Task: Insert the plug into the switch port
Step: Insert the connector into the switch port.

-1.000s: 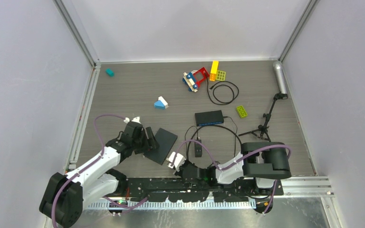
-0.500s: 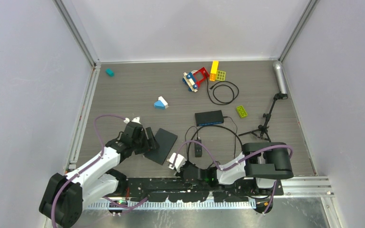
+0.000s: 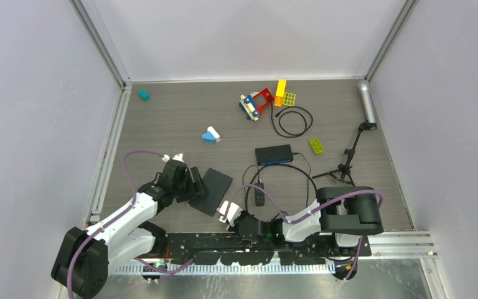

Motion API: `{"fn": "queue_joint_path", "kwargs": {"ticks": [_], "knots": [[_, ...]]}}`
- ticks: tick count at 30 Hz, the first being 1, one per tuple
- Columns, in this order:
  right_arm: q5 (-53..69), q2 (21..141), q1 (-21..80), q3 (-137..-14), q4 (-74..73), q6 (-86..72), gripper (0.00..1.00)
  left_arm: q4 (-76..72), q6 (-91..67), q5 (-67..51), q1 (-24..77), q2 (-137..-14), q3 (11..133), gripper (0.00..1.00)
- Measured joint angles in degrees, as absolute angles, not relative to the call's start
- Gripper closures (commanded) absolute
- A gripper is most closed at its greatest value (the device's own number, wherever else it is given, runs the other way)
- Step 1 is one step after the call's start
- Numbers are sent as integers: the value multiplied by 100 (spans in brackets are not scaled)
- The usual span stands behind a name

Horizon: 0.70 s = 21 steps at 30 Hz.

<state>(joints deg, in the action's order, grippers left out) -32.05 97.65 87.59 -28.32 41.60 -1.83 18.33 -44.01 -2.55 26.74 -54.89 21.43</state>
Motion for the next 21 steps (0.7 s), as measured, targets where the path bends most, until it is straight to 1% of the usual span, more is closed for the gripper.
{"fn": "queue_joint_path", "kwargs": {"ticks": [21], "knots": [[-3142, 9876, 8761, -2895, 4150, -93, 100, 1839, -4394, -252, 2679, -5489, 2141, 36]]}}
